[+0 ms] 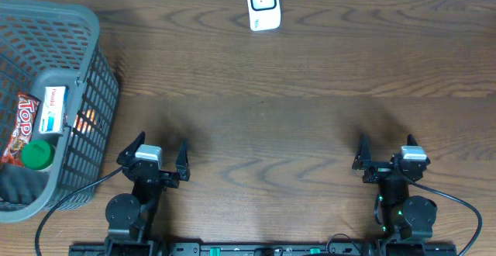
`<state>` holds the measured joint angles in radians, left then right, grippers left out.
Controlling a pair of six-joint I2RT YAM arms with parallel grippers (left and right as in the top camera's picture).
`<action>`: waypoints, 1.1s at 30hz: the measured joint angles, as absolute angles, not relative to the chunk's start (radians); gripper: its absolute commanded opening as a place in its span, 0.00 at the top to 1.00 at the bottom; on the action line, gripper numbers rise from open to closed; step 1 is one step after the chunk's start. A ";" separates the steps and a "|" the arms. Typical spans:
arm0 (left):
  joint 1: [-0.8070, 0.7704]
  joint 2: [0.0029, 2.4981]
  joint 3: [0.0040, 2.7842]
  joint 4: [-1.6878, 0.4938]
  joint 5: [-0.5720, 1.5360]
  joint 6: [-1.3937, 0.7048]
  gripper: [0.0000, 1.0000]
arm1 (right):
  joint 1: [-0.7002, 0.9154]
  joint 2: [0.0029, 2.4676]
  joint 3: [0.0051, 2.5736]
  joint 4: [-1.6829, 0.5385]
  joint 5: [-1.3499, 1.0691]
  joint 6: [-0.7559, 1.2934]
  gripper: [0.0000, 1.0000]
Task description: Scan the item barcode
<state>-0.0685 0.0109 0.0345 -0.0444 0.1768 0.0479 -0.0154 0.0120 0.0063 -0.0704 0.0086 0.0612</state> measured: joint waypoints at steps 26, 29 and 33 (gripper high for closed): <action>-0.068 0.132 0.096 -0.056 0.409 0.053 0.05 | -0.015 0.012 0.006 -0.070 0.009 0.061 0.01; -0.068 0.273 0.224 -0.074 0.426 0.053 0.05 | -0.015 0.012 0.006 -0.070 0.009 0.061 0.01; -0.068 0.508 0.476 -0.115 0.458 0.056 0.05 | -0.015 0.012 0.006 -0.070 0.009 0.061 0.01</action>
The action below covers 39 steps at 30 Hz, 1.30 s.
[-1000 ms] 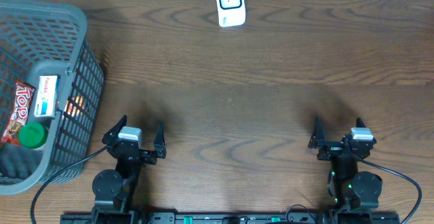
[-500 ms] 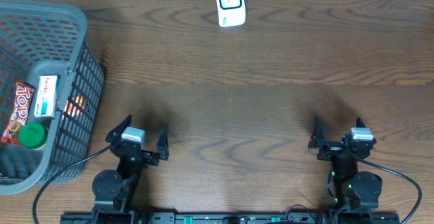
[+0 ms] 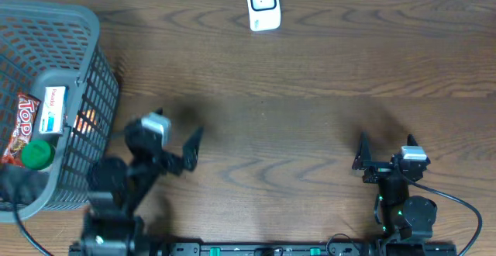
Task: Scan the item barcode
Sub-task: 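Reach the left gripper into the basket and grasp the green-lidded jar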
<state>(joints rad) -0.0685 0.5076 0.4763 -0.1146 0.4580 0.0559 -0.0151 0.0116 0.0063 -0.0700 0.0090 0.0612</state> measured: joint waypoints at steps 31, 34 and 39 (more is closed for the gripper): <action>0.364 1.101 1.702 -0.871 0.256 -0.229 0.05 | -0.015 0.012 0.006 -0.070 0.009 0.061 0.01; 0.513 1.142 1.716 -0.942 0.205 -0.348 0.05 | -0.015 0.012 0.006 -0.070 0.009 0.061 0.01; 0.727 1.245 1.711 -1.081 0.168 -0.508 0.05 | -0.015 0.012 0.006 -0.070 0.009 0.061 0.01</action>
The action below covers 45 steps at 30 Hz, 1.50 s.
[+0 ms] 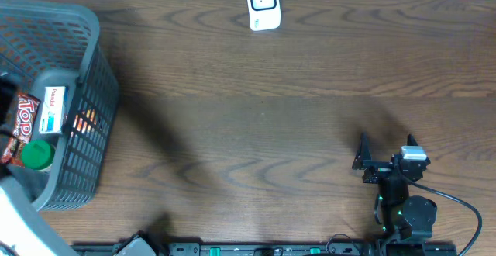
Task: Scan the item barcode
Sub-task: 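Reach the left gripper into the basket and grasp the green-lidded jar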
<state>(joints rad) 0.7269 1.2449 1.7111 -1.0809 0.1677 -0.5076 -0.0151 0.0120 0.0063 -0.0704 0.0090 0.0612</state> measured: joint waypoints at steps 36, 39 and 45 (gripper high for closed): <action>0.868 1.581 1.235 -0.870 -0.001 -0.610 0.05 | -0.015 0.012 0.006 -0.070 0.009 0.061 0.01; 0.868 1.581 1.216 -0.850 -0.001 -0.610 0.05 | -0.015 0.012 0.006 -0.070 0.009 0.061 0.01; 0.868 1.582 1.214 -0.818 -0.003 -0.610 0.05 | -0.015 0.012 0.006 -0.070 0.009 0.061 0.01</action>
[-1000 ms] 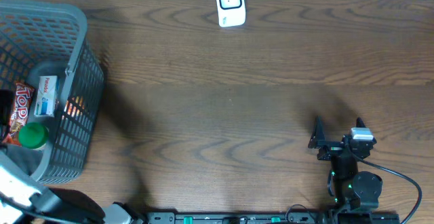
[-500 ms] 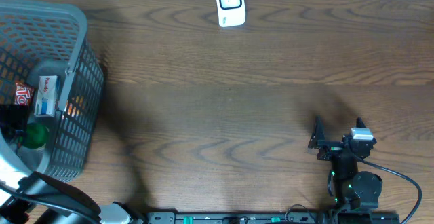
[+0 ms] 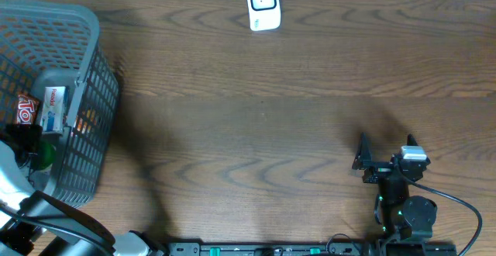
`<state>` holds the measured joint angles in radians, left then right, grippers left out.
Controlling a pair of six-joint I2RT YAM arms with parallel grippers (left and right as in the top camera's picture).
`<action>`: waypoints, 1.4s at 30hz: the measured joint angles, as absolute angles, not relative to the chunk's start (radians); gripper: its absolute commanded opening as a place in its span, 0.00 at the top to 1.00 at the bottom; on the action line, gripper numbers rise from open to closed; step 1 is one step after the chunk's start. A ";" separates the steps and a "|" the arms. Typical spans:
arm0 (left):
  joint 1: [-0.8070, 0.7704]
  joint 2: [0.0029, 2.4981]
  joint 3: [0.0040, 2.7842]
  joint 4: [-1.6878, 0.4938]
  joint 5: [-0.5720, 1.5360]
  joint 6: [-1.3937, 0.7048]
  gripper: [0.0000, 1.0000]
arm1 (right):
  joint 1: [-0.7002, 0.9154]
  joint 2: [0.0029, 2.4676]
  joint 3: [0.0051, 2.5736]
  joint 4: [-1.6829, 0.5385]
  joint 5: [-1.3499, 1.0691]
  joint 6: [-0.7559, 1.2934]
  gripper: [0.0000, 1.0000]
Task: Scan the item barcode
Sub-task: 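Reach the left gripper into the basket and grasp the green-lidded jar, then lift the jar out and set it on the table center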
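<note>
A grey mesh basket [image 3: 93, 70] at the table's left holds a red candy bar [image 3: 27, 108], a white and blue box [image 3: 54, 108] and a green-capped item [image 3: 46, 155]. My left arm comes in from the bottom left corner. Its dark left gripper [image 3: 23, 138] is inside the basket, over the green cap and the lower end of the candy bar; its jaws cannot be made out. A white barcode scanner [image 3: 263, 5] stands at the far edge, centre. My right gripper [image 3: 385, 151] sits open at the front right, holding nothing.
The basket's tall mesh wall [image 3: 99, 124] stands between its contents and the middle of the table. A black cable [image 3: 457, 202] loops beside the right arm's base. Wooden tabletop [image 3: 256, 116] lies between basket, scanner and right arm.
My left gripper was at the far left edge over the basket with the candy bar and green cap in full view. Now it sits lower in the basket, covering part of both. Right arm unchanged.
Both grippers first rested open at the front edge. Then my left arm was raised and turned toward the basket. After that it hung over the basket's left side, mostly out of frame. Now its gripper is down among the basket's items.
</note>
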<state>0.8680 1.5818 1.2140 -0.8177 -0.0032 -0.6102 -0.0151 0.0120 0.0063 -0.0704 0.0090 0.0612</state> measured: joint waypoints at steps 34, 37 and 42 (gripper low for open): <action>0.868 1.757 1.213 -0.816 0.013 -0.622 0.37 | -0.015 0.012 0.006 -0.070 0.009 0.061 0.01; 0.868 1.665 1.220 -0.820 0.072 -0.622 0.37 | -0.015 0.012 0.006 -0.070 0.009 0.061 0.01; 0.869 1.463 1.309 -0.775 0.238 -0.629 0.33 | -0.015 0.012 0.006 -0.071 0.009 0.061 0.01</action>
<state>0.8688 1.4628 1.3090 -0.7746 0.2382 -0.6292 -0.0151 0.0120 0.0063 -0.0708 0.0090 0.0612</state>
